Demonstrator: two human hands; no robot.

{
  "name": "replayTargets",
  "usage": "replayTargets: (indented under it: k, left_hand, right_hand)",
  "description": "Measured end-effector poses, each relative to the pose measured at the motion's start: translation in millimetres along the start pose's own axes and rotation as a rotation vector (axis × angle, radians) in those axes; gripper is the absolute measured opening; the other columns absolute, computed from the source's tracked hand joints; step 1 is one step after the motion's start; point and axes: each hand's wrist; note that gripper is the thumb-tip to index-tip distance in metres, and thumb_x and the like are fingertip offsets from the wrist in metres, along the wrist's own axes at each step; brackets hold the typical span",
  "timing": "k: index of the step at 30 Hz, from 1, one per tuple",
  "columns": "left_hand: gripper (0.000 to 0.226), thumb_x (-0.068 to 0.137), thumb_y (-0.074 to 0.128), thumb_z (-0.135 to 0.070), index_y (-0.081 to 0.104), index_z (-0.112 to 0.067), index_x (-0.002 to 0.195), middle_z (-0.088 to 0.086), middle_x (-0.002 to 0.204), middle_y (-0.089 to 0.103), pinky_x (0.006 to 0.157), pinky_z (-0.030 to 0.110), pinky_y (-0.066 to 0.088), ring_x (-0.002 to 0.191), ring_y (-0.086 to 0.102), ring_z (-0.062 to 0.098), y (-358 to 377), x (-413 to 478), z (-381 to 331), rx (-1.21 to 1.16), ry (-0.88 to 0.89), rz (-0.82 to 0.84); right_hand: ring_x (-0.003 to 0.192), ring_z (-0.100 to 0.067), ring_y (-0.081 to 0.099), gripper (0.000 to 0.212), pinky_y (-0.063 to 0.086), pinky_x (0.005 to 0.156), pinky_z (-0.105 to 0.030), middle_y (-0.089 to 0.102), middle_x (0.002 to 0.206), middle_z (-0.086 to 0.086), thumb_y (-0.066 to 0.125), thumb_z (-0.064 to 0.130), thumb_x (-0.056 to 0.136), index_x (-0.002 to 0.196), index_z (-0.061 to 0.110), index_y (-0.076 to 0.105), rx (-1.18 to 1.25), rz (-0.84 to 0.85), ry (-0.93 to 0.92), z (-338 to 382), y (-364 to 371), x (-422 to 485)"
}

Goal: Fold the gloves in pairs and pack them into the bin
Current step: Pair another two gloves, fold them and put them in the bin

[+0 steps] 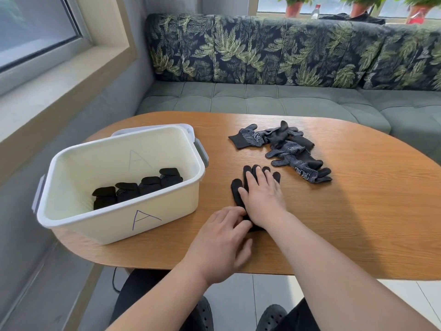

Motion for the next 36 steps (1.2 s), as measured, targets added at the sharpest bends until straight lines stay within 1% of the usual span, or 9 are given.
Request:
replayTargets:
  k: [5, 12, 17, 20, 23, 27, 30, 33, 36]
  left_hand:
    - [0.039, 0.098, 0.06, -0.037, 0.061, -0.016, 0.131, 0.004, 0.141, 0.053, 0.11, 0.036, 0.045, 0.133, 0.051, 0.024, -4, 1, -2, -0.015, -0.049, 0.016]
    - [0.047, 0.099, 0.06, -0.038, 0.055, -0.015, 0.139, 0.007, 0.153, 0.044, 0.12, 0.04, 0.038, 0.144, 0.042, 0.029, -7, 4, -3, -0.028, -0.096, 0.036]
    - [0.046, 0.099, 0.058, -0.036, 0.05, -0.015, 0.14, 0.003, 0.159, 0.037, 0.124, 0.036, 0.032, 0.149, 0.038, 0.023, -9, 4, -5, -0.08, -0.122, 0.039]
    - [0.053, 0.103, 0.052, -0.041, 0.043, -0.017, 0.149, 0.002, 0.167, 0.032, 0.128, 0.038, 0.028, 0.156, 0.031, 0.019, -8, 5, -3, -0.078, -0.171, 0.082]
    - [0.07, 0.107, 0.04, -0.053, 0.023, -0.02, 0.165, 0.001, 0.175, 0.02, 0.133, 0.037, 0.015, 0.162, 0.015, 0.016, -5, 7, -1, -0.011, -0.234, 0.165]
    - [0.075, 0.106, 0.028, -0.066, 0.014, -0.027, 0.169, -0.005, 0.178, 0.008, 0.134, 0.04, 0.005, 0.164, -0.005, 0.014, -3, 11, 0, 0.053, -0.279, 0.26]
    - [0.079, 0.105, 0.021, -0.071, 0.013, -0.027, 0.17, -0.005, 0.179, -0.001, 0.134, 0.042, 0.001, 0.163, -0.015, 0.014, -2, 12, 0, 0.084, -0.303, 0.302]
    - [0.085, 0.104, 0.018, -0.073, 0.005, -0.023, 0.171, -0.002, 0.179, -0.012, 0.134, 0.042, -0.004, 0.162, -0.022, 0.015, -1, 14, 0, 0.108, -0.329, 0.324]
    - [0.088, 0.104, 0.019, -0.074, 0.0, -0.021, 0.171, -0.003, 0.178, -0.017, 0.134, 0.04, -0.006, 0.161, -0.026, 0.013, -4, 14, -1, 0.072, -0.365, 0.315]
  right_hand:
    - [0.165, -0.027, -0.008, 0.07, -0.001, 0.133, -0.049, -0.003, 0.18, 0.0, 0.023, 0.065, 0.107, 0.17, 0.037, 0.008, 0.001, 0.006, 0.015, -4, 9, 8]
    - [0.165, -0.026, -0.012, 0.072, -0.002, 0.133, -0.05, -0.009, 0.179, 0.001, 0.016, 0.069, 0.106, 0.17, 0.038, 0.0, -0.04, 0.024, 0.012, -4, 8, -1]
    - [0.165, -0.027, -0.012, 0.071, 0.001, 0.133, -0.05, -0.011, 0.179, 0.0, 0.012, 0.064, 0.106, 0.17, 0.037, -0.003, -0.04, 0.013, -0.018, -3, 9, -24]
    - [0.166, -0.024, -0.008, 0.067, 0.003, 0.133, -0.05, -0.004, 0.18, 0.002, 0.022, 0.059, 0.11, 0.17, 0.036, 0.005, 0.084, -0.052, -0.064, -8, 10, -27]
    - [0.165, -0.019, -0.004, 0.064, 0.011, 0.133, -0.05, 0.003, 0.18, 0.006, 0.044, 0.045, 0.111, 0.169, 0.035, 0.018, 0.355, -0.135, -0.11, -21, 9, -31]
    - [0.165, -0.018, 0.005, 0.07, 0.017, 0.133, -0.045, 0.008, 0.179, 0.004, 0.058, 0.04, 0.105, 0.167, 0.031, 0.027, 0.342, -0.168, -0.103, -46, 8, -56]
    - [0.164, -0.015, 0.011, 0.067, 0.015, 0.133, -0.046, 0.018, 0.177, 0.007, 0.041, 0.059, 0.105, 0.165, 0.031, 0.033, 0.215, -0.149, -0.096, -66, 10, -79]
    - [0.165, -0.013, 0.0, 0.075, 0.006, 0.134, -0.046, 0.012, 0.178, 0.013, 0.015, 0.07, 0.101, 0.167, 0.037, 0.027, 0.112, -0.104, -0.106, -72, 14, -90]
    - [0.165, -0.013, -0.007, 0.067, 0.005, 0.134, -0.045, 0.005, 0.178, 0.014, 0.018, 0.067, 0.107, 0.168, 0.039, 0.021, 0.107, -0.096, -0.093, -67, 13, -91]
Point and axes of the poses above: each hand's wrist, its own x-axis towards the middle knuckle, its own y-axis out of the palm, z = x × y
